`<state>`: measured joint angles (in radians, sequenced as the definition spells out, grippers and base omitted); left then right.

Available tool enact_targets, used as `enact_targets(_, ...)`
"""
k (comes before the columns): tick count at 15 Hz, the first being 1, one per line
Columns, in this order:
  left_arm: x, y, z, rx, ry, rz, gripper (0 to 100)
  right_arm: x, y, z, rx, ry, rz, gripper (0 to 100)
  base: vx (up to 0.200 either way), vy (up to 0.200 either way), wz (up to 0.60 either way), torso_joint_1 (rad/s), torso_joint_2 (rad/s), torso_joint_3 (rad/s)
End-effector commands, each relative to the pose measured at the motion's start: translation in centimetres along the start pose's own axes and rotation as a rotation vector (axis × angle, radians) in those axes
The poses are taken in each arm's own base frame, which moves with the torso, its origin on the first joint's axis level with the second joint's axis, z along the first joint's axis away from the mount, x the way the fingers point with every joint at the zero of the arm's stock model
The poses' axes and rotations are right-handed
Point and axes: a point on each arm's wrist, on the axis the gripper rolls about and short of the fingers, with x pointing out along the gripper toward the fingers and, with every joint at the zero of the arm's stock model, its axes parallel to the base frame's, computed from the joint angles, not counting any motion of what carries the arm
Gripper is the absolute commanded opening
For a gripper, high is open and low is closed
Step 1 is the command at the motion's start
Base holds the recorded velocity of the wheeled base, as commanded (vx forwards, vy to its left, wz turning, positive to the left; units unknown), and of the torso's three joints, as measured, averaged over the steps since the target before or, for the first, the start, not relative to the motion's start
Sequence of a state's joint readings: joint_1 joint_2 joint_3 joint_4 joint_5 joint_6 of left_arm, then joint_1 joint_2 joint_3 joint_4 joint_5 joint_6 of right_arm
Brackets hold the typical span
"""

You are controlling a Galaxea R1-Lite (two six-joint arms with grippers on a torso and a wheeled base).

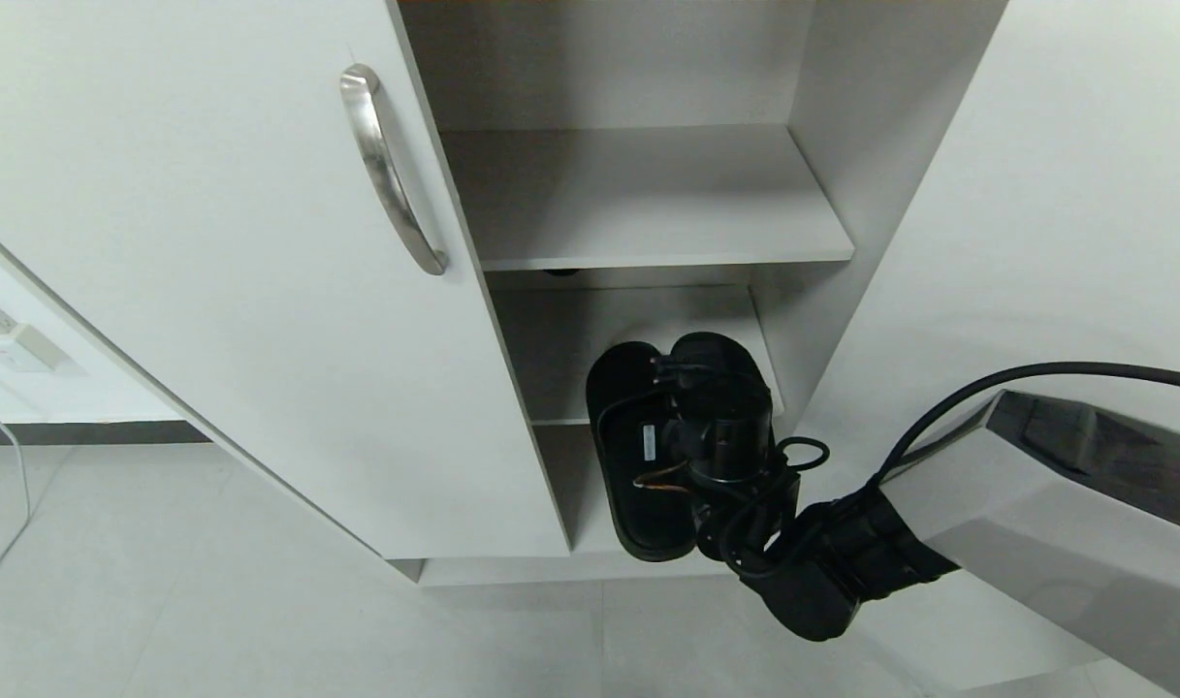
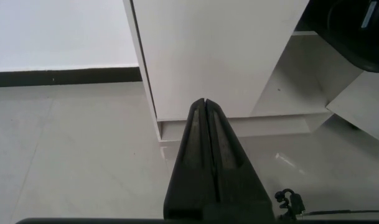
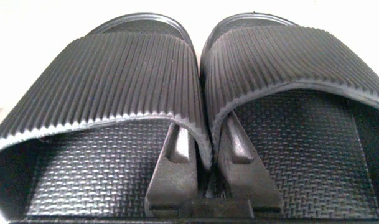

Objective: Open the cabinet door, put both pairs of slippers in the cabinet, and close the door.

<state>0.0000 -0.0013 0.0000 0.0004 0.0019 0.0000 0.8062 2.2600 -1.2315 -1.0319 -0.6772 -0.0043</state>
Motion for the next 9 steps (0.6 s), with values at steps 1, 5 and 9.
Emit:
enact_targets(1,0.0,0.0,0.0,0.0,0.001,0.001,0,1.2,0.0,-0.2,0.006,-0.008,-0.009,0,0.0,0.0,0.0,0.0,0.0,0.0)
enact_targets(5,0.0,0.0,0.0,0.0,0.001,0.003,0,3.0,-0.7,0.5,0.022,-0.031,-0.023,0,0.0,0.0,0.0,0.0,0.0,0.0)
enact_targets(9,0.0,0.0,0.0,-0.002,0.001,0.003,0,4.8,-0.8,0.9,0.036,-0.048,-0.046,0,0.0,0.0,0.0,0.0,0.0,0.0)
